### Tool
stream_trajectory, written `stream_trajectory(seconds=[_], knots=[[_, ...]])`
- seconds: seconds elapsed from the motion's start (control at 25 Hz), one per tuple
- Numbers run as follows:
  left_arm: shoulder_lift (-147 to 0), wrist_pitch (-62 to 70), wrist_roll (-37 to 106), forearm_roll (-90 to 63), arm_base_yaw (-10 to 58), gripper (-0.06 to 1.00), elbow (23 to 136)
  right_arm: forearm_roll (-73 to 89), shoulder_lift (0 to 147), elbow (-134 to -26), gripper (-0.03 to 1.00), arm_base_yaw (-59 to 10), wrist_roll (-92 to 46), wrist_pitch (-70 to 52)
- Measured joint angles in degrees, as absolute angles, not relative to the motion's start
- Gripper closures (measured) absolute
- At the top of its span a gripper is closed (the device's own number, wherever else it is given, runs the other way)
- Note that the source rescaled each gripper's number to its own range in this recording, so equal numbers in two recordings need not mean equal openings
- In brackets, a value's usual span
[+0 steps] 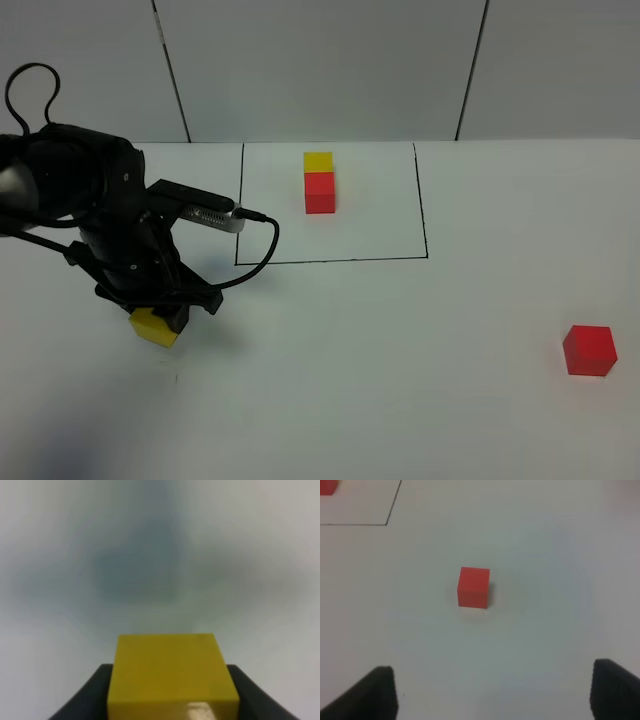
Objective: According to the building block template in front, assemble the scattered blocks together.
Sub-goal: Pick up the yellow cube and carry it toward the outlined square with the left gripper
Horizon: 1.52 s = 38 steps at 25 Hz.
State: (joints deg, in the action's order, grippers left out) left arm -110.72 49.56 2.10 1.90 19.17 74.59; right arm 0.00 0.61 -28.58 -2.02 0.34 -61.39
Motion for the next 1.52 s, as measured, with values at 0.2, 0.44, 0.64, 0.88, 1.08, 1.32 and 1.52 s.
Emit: stream_trajectory(seconds=[0.2,0.44,0.64,0.88,1.08,1.32,1.52], knots=[[-110.7,54.6,7.6,1.9,19.4,0.94,78.2,0.0,0.6,-28.6,0.35,-2.0,0.4,-61.4],[-110.7,56.7,14.1,2.0,19.7,0.94,78.3,0.0,0.6,-28.6,0.35,-2.0,0.4,-61.4],[-110.7,57.4,19.5,2.0,19.7,0.94,79.4,0.0,0.6,-28.6,0.35,-2.0,0.4,-61.4],[-110.7,55.9,32.5,2.0,19.7,0.94,84.2,0.0,0.6,-28.6,0.35,-2.0,0.3,-61.4],[-111.1,55.0,45.4,2.0,19.7,0.94,86.7,0.0,0.6,-28.6,0.35,-2.0,0.3,-61.4],[-116.2,57.1,53.2,2.0,21.9,0.94,91.4,0.0,0.6,-28.6,0.35,-2.0,0.3,-61.4],[-122.7,59.7,57.1,2.0,25.8,0.94,98.4,0.0,0.6,-28.6,0.35,-2.0,0.3,-61.4]])
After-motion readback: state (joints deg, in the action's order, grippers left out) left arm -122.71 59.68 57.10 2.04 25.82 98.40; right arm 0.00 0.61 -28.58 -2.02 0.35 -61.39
